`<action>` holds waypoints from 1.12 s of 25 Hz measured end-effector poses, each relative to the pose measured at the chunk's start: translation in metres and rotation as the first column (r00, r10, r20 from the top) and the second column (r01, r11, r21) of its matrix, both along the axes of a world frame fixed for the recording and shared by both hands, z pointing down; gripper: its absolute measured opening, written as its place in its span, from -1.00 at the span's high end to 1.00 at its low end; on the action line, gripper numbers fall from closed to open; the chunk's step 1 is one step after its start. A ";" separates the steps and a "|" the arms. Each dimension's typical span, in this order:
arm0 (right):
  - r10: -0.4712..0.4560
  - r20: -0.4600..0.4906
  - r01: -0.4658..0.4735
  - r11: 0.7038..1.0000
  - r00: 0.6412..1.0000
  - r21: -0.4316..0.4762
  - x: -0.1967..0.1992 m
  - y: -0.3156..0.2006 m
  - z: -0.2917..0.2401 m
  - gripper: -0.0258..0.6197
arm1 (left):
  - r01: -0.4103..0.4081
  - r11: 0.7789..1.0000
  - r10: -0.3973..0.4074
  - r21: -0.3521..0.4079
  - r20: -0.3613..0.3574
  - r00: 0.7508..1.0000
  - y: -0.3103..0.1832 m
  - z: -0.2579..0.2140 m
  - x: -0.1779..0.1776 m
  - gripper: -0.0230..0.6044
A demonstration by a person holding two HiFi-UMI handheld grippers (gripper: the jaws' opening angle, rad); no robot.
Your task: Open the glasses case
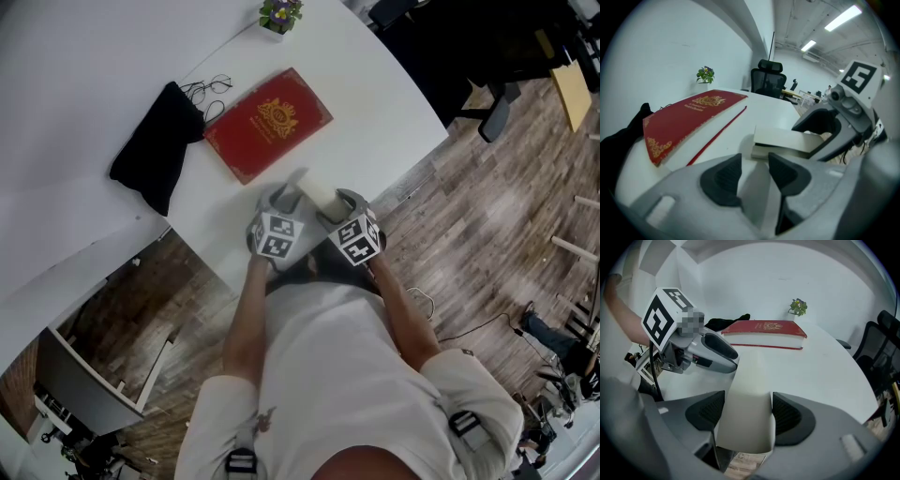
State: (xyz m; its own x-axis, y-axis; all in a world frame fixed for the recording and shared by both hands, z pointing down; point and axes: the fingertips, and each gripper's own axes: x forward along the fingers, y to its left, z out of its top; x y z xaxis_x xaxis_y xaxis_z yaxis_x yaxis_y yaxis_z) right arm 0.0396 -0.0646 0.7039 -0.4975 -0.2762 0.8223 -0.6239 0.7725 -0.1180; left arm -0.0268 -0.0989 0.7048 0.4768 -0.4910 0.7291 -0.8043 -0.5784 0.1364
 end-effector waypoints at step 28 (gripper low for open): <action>0.028 0.021 -0.029 0.999 0.999 0.043 0.007 -0.004 -0.021 0.08 | 0.009 1.000 -0.009 0.003 -0.005 1.000 0.001 0.001 0.000 0.35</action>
State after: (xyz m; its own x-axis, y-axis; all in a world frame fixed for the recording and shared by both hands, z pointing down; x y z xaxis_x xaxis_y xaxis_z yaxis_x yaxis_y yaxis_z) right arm 0.0463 -0.0688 0.6828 -0.5054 -0.3257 0.7990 -0.6433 0.7594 -0.0973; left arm -0.0264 -0.0974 0.7058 0.4759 -0.4978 0.7250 -0.8090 -0.5713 0.1388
